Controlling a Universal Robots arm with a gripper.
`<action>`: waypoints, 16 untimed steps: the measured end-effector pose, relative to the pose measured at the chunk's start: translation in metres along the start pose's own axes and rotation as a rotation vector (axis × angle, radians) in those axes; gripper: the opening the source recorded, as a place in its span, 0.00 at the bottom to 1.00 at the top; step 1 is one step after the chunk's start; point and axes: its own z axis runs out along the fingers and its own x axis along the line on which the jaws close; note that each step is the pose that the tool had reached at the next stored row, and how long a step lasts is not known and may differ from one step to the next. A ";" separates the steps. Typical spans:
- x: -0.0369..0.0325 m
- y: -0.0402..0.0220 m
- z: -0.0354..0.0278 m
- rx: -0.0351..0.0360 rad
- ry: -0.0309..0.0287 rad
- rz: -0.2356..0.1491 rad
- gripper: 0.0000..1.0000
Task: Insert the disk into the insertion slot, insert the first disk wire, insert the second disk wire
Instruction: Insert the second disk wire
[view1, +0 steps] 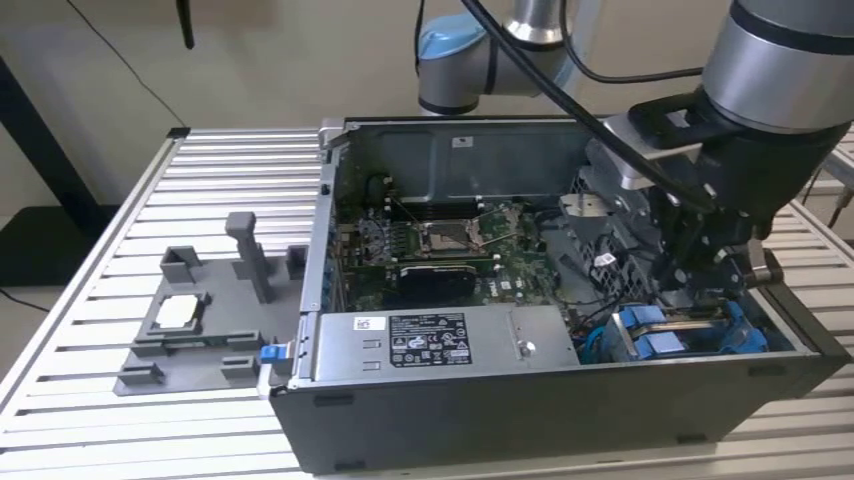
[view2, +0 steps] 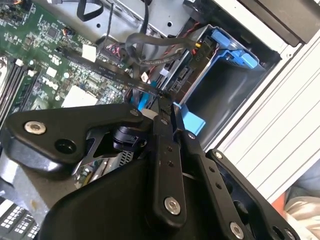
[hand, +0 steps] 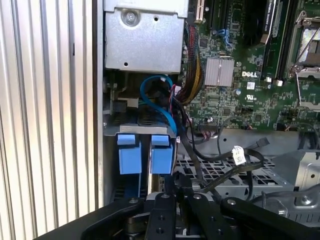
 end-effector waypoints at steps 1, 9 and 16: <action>0.0009 -0.0005 0.0001 -0.0021 -0.0021 0.001 0.16; 0.0075 -0.0062 0.0013 -0.0226 -0.0197 0.005 0.16; 0.0127 -0.0120 0.0036 -0.0396 -0.0382 0.010 0.16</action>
